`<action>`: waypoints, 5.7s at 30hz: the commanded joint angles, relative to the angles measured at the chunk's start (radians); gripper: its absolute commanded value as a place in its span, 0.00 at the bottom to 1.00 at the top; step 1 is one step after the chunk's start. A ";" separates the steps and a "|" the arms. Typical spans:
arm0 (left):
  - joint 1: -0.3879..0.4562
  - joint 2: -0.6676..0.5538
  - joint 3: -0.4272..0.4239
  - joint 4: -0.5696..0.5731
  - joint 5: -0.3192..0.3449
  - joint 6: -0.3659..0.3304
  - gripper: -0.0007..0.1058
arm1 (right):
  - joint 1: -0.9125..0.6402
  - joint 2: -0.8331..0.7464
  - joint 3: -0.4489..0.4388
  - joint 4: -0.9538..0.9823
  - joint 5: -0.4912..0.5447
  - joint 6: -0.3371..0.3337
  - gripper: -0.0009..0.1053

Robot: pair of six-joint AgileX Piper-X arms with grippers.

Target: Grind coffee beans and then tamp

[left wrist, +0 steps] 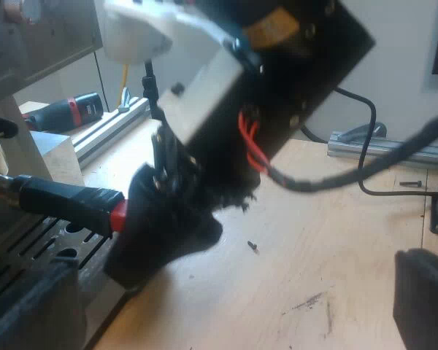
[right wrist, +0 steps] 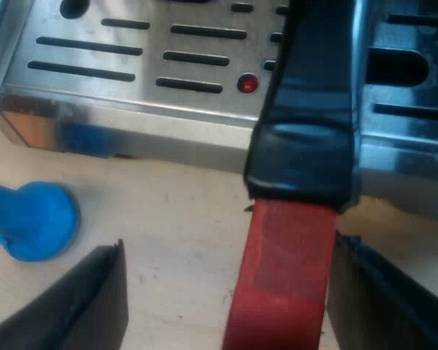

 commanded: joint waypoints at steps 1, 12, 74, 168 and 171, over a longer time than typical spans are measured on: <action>-0.005 -0.006 -0.005 -0.010 -0.006 0.006 0.83 | -0.006 -0.002 0.036 -0.061 -0.006 -0.018 0.58; -0.005 -0.006 -0.005 -0.010 -0.006 0.006 0.83 | -0.010 -0.002 0.153 -0.238 0.092 -0.090 0.58; -0.005 -0.006 -0.005 0.042 -0.081 -0.002 0.83 | 0.126 -0.056 0.153 -0.162 0.251 -0.015 0.01; -0.143 0.620 -0.219 0.153 -0.157 0.073 0.83 | 0.192 -0.133 0.528 -0.295 -0.084 -0.356 0.27; -0.143 0.620 -0.219 0.153 -0.157 0.073 0.83 | 0.192 -0.131 0.528 -0.295 -0.085 -0.351 0.50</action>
